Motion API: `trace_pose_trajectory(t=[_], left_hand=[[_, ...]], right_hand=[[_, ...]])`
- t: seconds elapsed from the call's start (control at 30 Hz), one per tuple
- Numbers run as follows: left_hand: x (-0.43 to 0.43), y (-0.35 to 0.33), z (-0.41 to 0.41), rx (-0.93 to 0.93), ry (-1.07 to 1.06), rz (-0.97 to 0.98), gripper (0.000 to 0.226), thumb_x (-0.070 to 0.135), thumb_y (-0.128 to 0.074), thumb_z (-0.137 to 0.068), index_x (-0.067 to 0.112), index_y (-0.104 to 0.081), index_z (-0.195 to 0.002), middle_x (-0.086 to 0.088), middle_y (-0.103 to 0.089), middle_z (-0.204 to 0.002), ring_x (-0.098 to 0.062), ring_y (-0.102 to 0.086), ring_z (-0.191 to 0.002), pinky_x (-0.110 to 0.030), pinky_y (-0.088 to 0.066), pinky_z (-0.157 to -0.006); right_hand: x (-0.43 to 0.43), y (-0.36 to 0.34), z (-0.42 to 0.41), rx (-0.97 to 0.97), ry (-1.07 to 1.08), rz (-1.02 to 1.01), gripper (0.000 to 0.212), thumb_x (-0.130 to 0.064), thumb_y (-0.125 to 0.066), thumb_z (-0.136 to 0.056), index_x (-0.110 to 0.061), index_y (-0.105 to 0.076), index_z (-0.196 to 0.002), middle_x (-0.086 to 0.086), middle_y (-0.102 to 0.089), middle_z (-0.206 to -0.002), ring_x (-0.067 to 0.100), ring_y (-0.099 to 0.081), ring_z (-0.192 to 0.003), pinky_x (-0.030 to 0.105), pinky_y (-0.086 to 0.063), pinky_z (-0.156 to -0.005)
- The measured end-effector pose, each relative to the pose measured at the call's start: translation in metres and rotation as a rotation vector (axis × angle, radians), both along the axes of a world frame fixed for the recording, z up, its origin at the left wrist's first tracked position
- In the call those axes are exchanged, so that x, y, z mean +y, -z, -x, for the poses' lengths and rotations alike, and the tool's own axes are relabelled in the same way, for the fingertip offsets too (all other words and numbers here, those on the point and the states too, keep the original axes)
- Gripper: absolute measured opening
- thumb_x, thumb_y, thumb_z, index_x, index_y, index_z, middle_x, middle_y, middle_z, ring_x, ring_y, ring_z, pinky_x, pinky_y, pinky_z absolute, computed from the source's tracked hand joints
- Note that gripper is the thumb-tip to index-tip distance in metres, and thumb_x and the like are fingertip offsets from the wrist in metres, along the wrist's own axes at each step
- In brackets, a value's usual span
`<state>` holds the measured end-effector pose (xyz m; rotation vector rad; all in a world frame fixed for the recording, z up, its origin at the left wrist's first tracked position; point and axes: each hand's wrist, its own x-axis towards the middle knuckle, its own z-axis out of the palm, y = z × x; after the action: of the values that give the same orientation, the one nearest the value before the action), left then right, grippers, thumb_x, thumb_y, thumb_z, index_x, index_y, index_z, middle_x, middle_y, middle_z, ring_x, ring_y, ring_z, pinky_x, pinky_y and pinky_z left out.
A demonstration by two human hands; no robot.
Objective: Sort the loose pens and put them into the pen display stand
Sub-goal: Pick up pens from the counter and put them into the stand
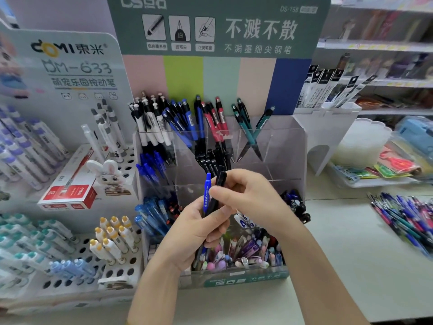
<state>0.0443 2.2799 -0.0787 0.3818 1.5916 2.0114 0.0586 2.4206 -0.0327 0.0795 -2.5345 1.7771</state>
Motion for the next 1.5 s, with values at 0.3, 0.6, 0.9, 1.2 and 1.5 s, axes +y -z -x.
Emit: trace_pose_trajectory(t=[0.3, 0.6, 0.9, 1.2, 1.5], left_hand=[[-0.002, -0.003, 0.003, -0.041, 0.011, 0.004, 0.042, 0.028, -0.058, -0.082, -0.004, -0.054, -0.107, -0.002, -0.052, -0.063, -0.009, -0.036, -0.046, -0.018, -0.030, -0.040], [-0.007, -0.002, 0.006, -0.035, -0.068, 0.079, 0.026, 0.025, -0.051, -0.093, 0.005, -0.054, -0.110, 0.000, -0.058, -0.067, -0.008, -0.037, -0.048, -0.018, -0.027, -0.040], [-0.010, -0.004, 0.005, -0.054, -0.098, 0.019, 0.019, 0.014, -0.035, -0.102, 0.004, -0.050, -0.104, -0.004, -0.058, -0.069, -0.011, -0.043, -0.051, -0.021, -0.032, -0.044], [-0.020, -0.007, 0.005, -0.010, -0.119, -0.073, 0.019, 0.007, -0.037, -0.099, 0.005, -0.056, -0.102, -0.003, -0.058, -0.069, -0.012, -0.045, -0.056, -0.022, -0.041, -0.052], [-0.042, -0.010, 0.005, -0.005, -0.212, -0.112, 0.031, 0.019, -0.055, -0.084, 0.007, -0.061, -0.112, -0.006, -0.058, -0.075, -0.012, -0.050, -0.060, -0.023, -0.046, -0.056]], right_hand=[[0.011, -0.004, 0.014, 0.011, 0.163, 0.189, 0.017, -0.015, -0.060, -0.091, 0.002, -0.060, -0.090, 0.008, -0.054, -0.064, 0.008, -0.045, -0.044, 0.017, -0.036, -0.041], [0.021, -0.009, 0.037, 0.499, 0.497, -0.133, 0.018, -0.020, -0.057, -0.094, -0.031, -0.055, -0.080, 0.004, -0.060, -0.077, 0.022, -0.058, -0.065, 0.035, -0.051, -0.063], [0.009, 0.016, 0.050, 0.393, 0.367, -0.485, 0.012, -0.015, -0.062, -0.090, -0.007, -0.059, -0.098, 0.006, -0.063, -0.090, 0.018, -0.056, -0.081, 0.025, -0.044, -0.071], [-0.006, 0.017, 0.026, 0.434, 0.426, -0.310, 0.018, -0.014, -0.067, -0.086, -0.017, -0.056, -0.099, -0.004, -0.055, -0.089, 0.008, -0.052, -0.077, 0.017, -0.044, -0.070], [-0.045, -0.013, 0.032, 0.308, 0.112, 0.007, 0.009, -0.020, -0.066, -0.088, -0.016, -0.068, -0.081, -0.003, -0.063, -0.072, 0.006, -0.057, -0.065, 0.022, -0.047, -0.062]])
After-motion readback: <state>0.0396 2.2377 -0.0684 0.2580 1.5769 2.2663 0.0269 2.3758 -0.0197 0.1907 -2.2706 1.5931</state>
